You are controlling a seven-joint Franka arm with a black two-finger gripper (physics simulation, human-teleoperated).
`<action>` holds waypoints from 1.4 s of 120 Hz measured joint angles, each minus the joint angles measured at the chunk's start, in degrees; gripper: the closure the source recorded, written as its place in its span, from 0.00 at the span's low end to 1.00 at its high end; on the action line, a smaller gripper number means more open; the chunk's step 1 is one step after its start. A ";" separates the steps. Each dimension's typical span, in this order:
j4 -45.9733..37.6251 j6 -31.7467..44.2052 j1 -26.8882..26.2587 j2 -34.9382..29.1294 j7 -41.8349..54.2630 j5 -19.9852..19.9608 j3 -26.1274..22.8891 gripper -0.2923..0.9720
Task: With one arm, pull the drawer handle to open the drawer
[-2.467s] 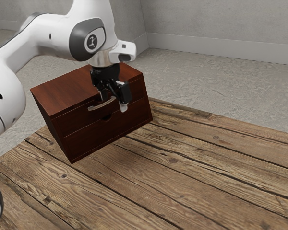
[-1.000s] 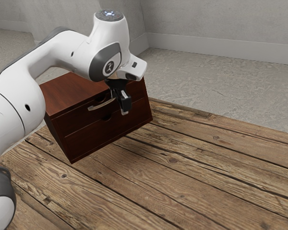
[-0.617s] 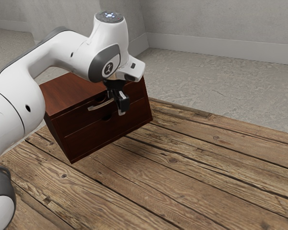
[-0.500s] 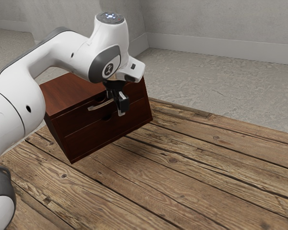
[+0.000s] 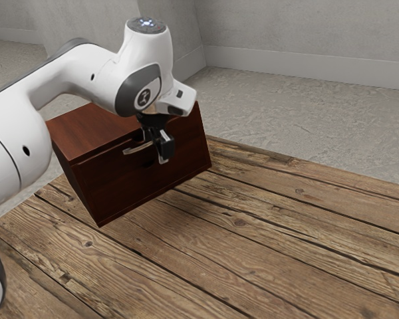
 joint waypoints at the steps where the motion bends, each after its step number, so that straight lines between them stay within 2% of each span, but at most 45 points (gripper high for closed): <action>1: -0.04 0.00 -0.01 -0.05 -0.02 0.00 0.00 0.33; 76: -4.00 0.56 0.24 -2.53 -0.90 -0.01 0.04 0.33; 114: -5.04 0.68 -0.80 -3.39 -1.38 -0.02 -0.26 0.35; 152: -6.18 0.70 -2.64 -3.96 -2.14 0.05 -0.56 0.32; 168: -6.70 0.64 -3.54 -4.55 -2.52 0.04 -0.59 0.35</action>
